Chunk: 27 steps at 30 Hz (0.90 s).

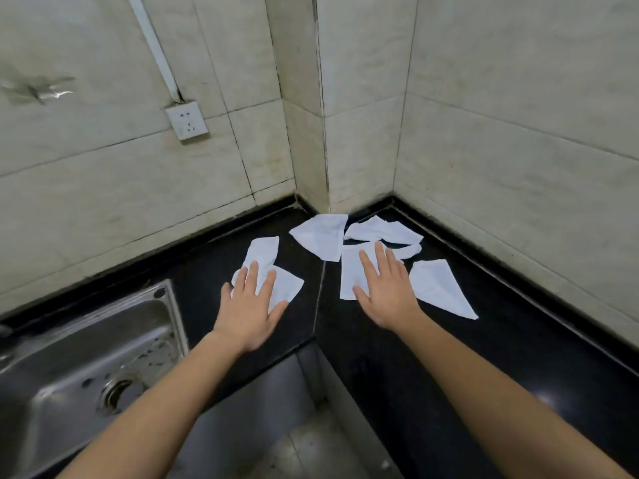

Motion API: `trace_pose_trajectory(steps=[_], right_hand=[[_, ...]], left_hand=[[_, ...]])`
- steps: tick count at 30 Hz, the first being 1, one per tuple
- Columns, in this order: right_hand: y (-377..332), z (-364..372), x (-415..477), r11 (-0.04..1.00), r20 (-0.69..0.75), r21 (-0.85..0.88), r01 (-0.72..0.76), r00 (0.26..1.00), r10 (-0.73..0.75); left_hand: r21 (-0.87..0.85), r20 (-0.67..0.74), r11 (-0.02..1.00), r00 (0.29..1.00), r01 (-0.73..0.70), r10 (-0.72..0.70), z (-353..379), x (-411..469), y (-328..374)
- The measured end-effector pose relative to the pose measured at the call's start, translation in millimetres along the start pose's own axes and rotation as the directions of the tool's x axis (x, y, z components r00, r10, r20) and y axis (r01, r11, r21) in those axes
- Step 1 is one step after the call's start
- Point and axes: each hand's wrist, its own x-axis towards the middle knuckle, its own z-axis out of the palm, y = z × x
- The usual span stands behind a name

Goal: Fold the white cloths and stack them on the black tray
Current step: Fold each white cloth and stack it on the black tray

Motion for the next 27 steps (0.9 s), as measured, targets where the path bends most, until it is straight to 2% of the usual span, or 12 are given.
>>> trace_pose_trajectory(steps=[4, 8, 12, 15, 19, 23, 26, 27], right_hand=[[5, 17, 34, 0.999, 0.123, -0.040, -0.026, 0.992, 0.031], [23, 38, 66, 0.992, 0.288, -0.098, -0.075, 0.952, 0.101], [48, 62, 80, 0.968, 0.459, -0.143, -0.206, 0.853, 0.249], [65, 83, 90, 0.921, 0.564, -0.137, -0.365, 0.736, 0.375], [72, 107, 89, 0.854, 0.599, -0.146, -0.500, 0.642, 0.478], [72, 133, 84, 0.809, 0.598, -0.145, -0.569, 0.601, 0.530], [71, 149, 81, 0.827, 0.591, -0.194, -0.527, 0.610, 0.527], [71, 154, 82, 0.834, 0.550, -0.221, -0.506, 0.641, 0.535]], left_hand=[[-0.033, 0.024, 0.999, 0.999, -0.044, 0.045, 8, 46, 0], [-0.056, 0.085, 0.990, 0.987, -0.129, 0.133, 29, 108, 2], [-0.079, 0.156, 0.959, 0.946, -0.274, 0.283, 58, 173, 20], [-0.167, 0.252, 0.902, 0.868, -0.397, 0.429, 81, 222, 42], [-0.261, 0.261, 0.792, 0.750, -0.552, 0.608, 110, 253, 73], [-0.263, 0.331, 0.713, 0.633, -0.650, 0.699, 154, 265, 96], [-0.189, 0.299, 0.711, 0.650, -0.677, 0.699, 179, 261, 98], [-0.177, 0.244, 0.695, 0.653, -0.697, 0.717, 183, 261, 96]])
